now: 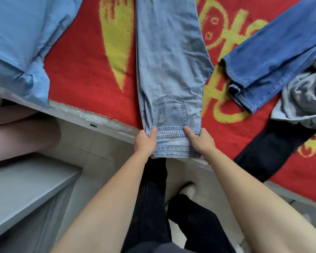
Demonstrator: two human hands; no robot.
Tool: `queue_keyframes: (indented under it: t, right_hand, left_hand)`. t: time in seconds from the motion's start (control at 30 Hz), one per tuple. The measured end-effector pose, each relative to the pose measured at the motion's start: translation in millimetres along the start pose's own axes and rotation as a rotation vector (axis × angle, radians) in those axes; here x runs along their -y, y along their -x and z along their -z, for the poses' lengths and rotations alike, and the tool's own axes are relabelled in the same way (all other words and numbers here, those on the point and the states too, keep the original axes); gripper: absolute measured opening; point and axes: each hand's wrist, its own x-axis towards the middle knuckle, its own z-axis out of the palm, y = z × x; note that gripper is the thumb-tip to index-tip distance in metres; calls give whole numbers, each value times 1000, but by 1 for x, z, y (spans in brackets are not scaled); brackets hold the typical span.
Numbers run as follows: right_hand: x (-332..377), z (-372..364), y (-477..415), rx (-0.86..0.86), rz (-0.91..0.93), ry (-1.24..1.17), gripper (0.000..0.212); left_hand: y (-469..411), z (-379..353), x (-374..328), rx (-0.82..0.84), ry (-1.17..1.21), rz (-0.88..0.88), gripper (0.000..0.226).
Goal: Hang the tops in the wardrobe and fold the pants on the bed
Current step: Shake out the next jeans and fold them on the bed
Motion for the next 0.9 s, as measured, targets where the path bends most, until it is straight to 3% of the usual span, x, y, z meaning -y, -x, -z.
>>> queue_keyframes:
  t: [0.13,0.27,0.37,0.47,0.63,0.67,0.73,0.8,0.9]
  right_hand:
    - [-52,7,40,118,-7,-175,58]
    - [-106,11,91,190,-103,-336,69]
    - [-118,26,114,277,-182,-417,53]
    - [-93,52,105,307,-156,-540,44]
    - [7,97,66,414,-35,-738,41]
    - [27,103,54,397,-21,-802,50]
    - [61,108,29,321,48,-902,60]
    - [82,104,7,187,179,-748,62]
    - [82,86,-23,-31,460,15,55]
  left_hand:
    - [47,-19,40,51,27,40,57]
    - [108,-41,72,116,126,188,71]
    - [140,-44,72,142,307,272,75]
    - [137,-28,44,97,587,279,66]
    - [94,32,-44,139,1033,208,8]
    - [80,44,-59,122,1143,190,9]
    - [49,60,-80,30,1243,152,35]
    - [25,64,-84,-114,846,45,50]
    - [1,53,-70,-200,5,-319,53]
